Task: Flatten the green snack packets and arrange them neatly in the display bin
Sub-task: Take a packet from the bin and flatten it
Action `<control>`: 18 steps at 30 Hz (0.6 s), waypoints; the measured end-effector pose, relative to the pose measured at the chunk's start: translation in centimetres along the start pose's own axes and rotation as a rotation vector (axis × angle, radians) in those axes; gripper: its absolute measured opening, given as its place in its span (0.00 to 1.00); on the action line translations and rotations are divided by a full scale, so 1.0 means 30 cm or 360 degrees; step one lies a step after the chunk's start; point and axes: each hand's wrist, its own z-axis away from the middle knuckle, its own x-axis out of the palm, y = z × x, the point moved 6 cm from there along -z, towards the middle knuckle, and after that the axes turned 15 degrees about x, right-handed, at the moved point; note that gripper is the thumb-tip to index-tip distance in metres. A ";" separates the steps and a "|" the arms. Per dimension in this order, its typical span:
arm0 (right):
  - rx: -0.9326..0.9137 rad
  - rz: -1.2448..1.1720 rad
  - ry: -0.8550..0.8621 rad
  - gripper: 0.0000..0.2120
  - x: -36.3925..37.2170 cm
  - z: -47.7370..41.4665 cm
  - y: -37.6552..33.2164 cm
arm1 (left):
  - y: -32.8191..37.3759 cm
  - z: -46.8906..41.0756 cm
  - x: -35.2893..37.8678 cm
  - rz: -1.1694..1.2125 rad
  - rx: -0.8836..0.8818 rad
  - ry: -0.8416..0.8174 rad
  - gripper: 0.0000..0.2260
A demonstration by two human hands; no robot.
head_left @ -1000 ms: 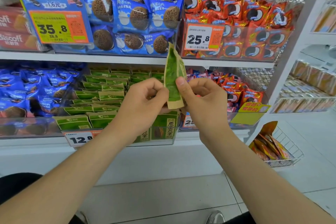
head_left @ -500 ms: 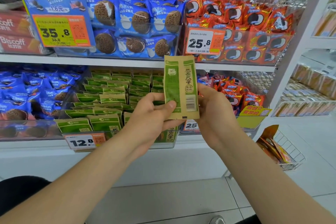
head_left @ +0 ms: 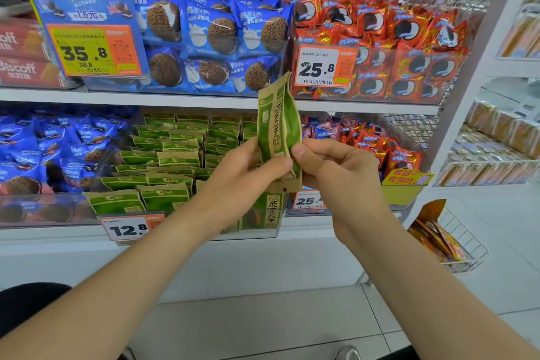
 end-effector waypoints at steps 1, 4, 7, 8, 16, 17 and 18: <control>0.0033 -0.0030 -0.0040 0.06 0.002 0.000 0.001 | -0.005 -0.003 -0.008 0.0020 -0.0041 -0.0017 0.12; -0.0013 -0.0026 -0.0071 0.06 0.000 0.001 -0.014 | -0.010 -0.001 -0.011 0.0092 -0.0072 -0.0075 0.12; -0.0071 0.0054 -0.0104 0.05 0.014 0.005 -0.018 | -0.016 0.001 -0.009 0.0109 -0.0054 -0.0077 0.17; -0.0063 0.0075 -0.0130 0.05 0.021 0.004 -0.014 | -0.019 0.000 -0.010 0.0118 -0.0060 -0.0078 0.18; 0.0011 0.0031 -0.0181 0.06 0.032 0.001 -0.003 | -0.011 -0.005 -0.030 0.0348 -0.0205 -0.0261 0.16; 0.0026 0.0008 -0.0192 0.06 0.033 0.001 -0.003 | -0.008 -0.006 -0.035 0.0349 -0.0212 -0.0272 0.15; 0.0040 -0.0004 -0.0200 0.06 0.035 0.002 -0.002 | -0.006 -0.007 -0.041 0.0347 -0.0218 -0.0278 0.16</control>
